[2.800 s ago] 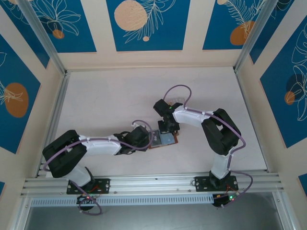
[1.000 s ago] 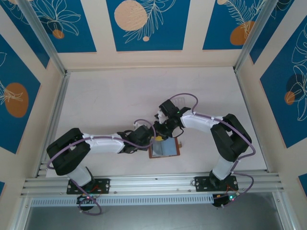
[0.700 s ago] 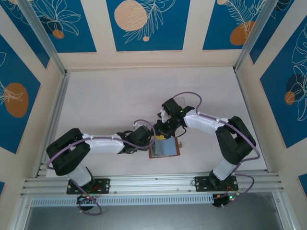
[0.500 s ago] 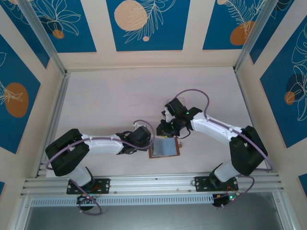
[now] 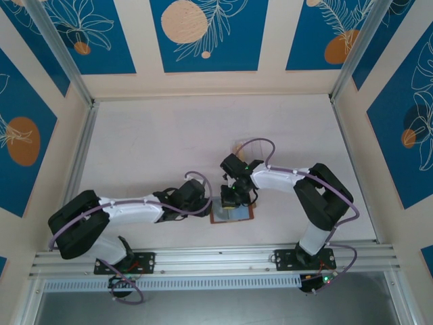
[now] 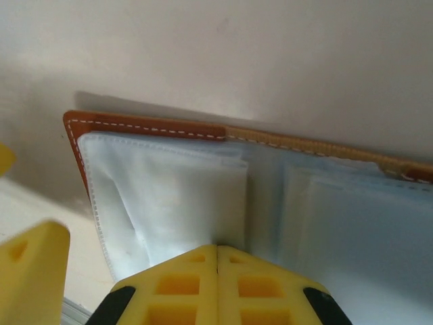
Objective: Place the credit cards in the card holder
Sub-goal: Flip over the card slot in the card holder.
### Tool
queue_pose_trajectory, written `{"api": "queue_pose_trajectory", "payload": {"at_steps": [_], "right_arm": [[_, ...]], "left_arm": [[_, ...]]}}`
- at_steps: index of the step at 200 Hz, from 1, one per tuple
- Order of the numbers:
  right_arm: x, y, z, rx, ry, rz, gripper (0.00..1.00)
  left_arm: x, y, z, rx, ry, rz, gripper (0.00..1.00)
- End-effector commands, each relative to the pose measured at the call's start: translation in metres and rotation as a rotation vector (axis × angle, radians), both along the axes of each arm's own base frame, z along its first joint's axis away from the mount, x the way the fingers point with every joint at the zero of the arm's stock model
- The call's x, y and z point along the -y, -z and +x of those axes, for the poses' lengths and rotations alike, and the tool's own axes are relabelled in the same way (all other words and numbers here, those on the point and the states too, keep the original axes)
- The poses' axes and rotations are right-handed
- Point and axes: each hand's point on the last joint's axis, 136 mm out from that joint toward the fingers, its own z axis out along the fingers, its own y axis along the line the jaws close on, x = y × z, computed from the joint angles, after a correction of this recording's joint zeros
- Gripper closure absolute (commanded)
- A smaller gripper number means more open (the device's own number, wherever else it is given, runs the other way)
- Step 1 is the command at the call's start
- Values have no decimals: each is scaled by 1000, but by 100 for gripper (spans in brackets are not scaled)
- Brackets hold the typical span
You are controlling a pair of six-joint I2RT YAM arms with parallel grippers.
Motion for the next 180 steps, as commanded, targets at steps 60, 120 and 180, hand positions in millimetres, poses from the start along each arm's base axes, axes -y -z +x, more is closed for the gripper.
{"api": "queue_pose_trajectory", "payload": {"at_steps": [60,120,180], "right_arm": [[6,29,5,-7,16,-48,88],[4,17,24,36,0,-15,87],[0,31,26,14,-25,-15,87]], "left_arm": [[33,17,-5,-70,111,8,47],[18,25,-4,-54,51,91,54],[-1,-24,12,36,-63,28,41]]}}
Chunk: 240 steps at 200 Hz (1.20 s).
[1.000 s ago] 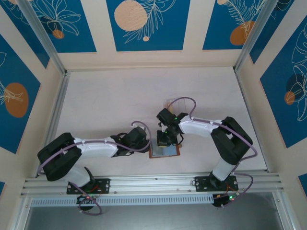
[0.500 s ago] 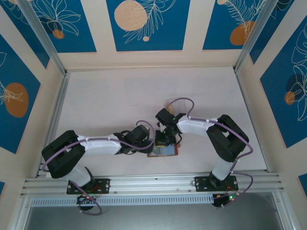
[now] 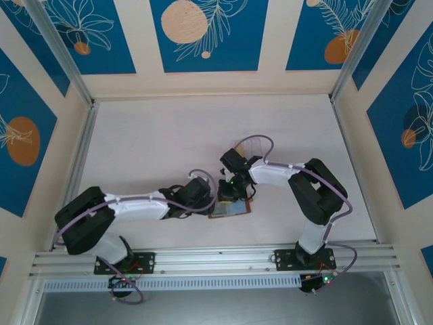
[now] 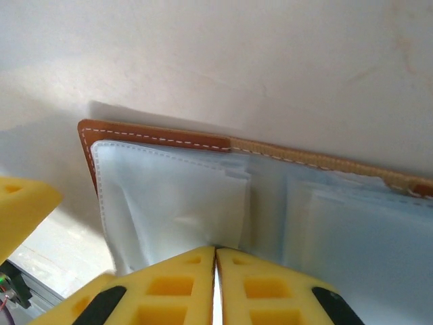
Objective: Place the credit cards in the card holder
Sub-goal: Flip over the card slot in the card holder.
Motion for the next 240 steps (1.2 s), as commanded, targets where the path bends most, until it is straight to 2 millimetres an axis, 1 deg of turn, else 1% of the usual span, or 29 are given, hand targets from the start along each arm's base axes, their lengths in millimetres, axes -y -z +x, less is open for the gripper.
{"api": "queue_pose_trajectory", "payload": {"at_steps": [1,12,29,43,72,103,127,144,169,192,210,240], "right_arm": [[12,29,2,-1,-9,-81,87],[11,29,3,-1,-13,-78,88],[10,28,5,4,-15,-75,88],[10,27,7,5,-14,-73,88],[9,24,7,-1,-11,-49,88],[8,17,9,7,-16,-34,88],[7,5,12,30,-18,-14,86],[7,-9,18,58,-19,3,82],[9,-38,36,127,-14,23,75],[21,-63,61,196,19,17,73],[37,-77,83,244,59,-21,73],[71,-88,118,310,122,-179,73]], "left_arm": [[-7,-19,8,35,-39,-16,41],[0,-21,8,19,-16,-32,41],[11,-19,6,-6,14,-56,40],[13,-13,6,-23,11,-49,43],[5,1,7,-31,-10,0,47],[-1,20,5,-54,-13,55,50],[-8,33,2,-70,-27,86,54],[-12,36,-1,-70,-33,96,56],[-14,38,-3,-72,-32,100,57],[-11,40,-5,-75,-21,88,58],[-8,43,-8,-79,-12,86,59],[-7,47,-11,-85,-7,88,61]]}}
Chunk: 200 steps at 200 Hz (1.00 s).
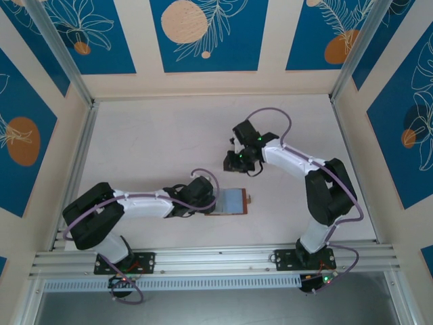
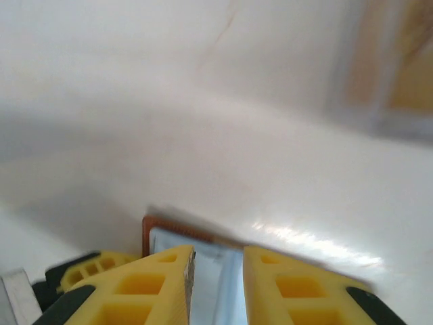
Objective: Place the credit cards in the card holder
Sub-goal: Flip over the card slot in the card holder, then pick up the credit card from the storage box.
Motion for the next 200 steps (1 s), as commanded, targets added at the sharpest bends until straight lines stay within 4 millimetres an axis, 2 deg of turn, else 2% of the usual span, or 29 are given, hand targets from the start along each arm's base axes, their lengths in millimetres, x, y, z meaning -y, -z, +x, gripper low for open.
{"api": "queue_pose_trajectory", "payload": {"at_steps": [1,26,42,87,128,165,200], "right_arm": [[35,-9,18,37,45,-159,73],[57,-17,43,81,99,-250,73],[64,-20,57,101,110,-303,71],[64,3,85,64,99,-382,70],[62,24,95,31,83,-427,70],[57,43,95,1,58,-453,71],[59,47,95,5,50,-490,80]], "left_arm": [[-18,30,-16,-60,3,97,61],[-18,31,-17,-60,4,97,64],[-17,31,-17,-61,3,93,65],[-16,31,-17,-61,1,93,66],[-17,32,-17,-65,-5,93,67],[-16,31,-16,-62,-6,95,67],[-17,32,-16,-63,-11,99,67]]}}
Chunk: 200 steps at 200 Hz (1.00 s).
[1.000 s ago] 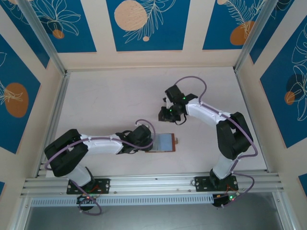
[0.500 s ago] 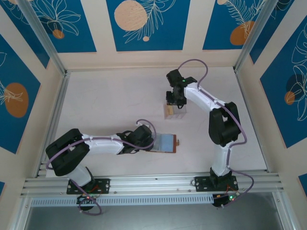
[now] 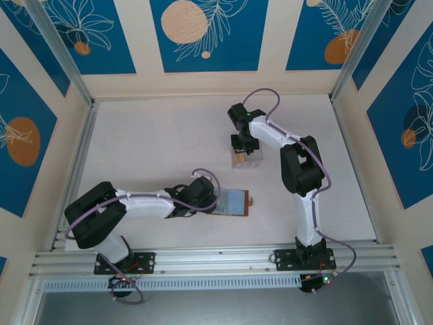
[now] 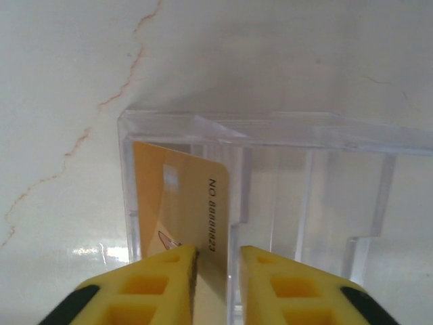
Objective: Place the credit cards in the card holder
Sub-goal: Pick up the credit card from the storage box.
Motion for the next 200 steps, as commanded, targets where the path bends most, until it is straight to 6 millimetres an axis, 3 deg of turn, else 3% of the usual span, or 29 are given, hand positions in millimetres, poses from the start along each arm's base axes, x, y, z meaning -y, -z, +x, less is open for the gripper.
{"api": "queue_pose_trajectory", "payload": {"at_steps": [1,110,200], "right_arm": [[5,3,-2,-13,-9,-55,80],[12,-23,1,51,-32,-122,86],[16,-16,1,24,-38,-135,81]], "left_arm": [[-24,33,-20,-81,-4,124,67],[-23,36,-19,-87,-8,132,67],[-22,35,-18,-86,-9,131,68]]}}
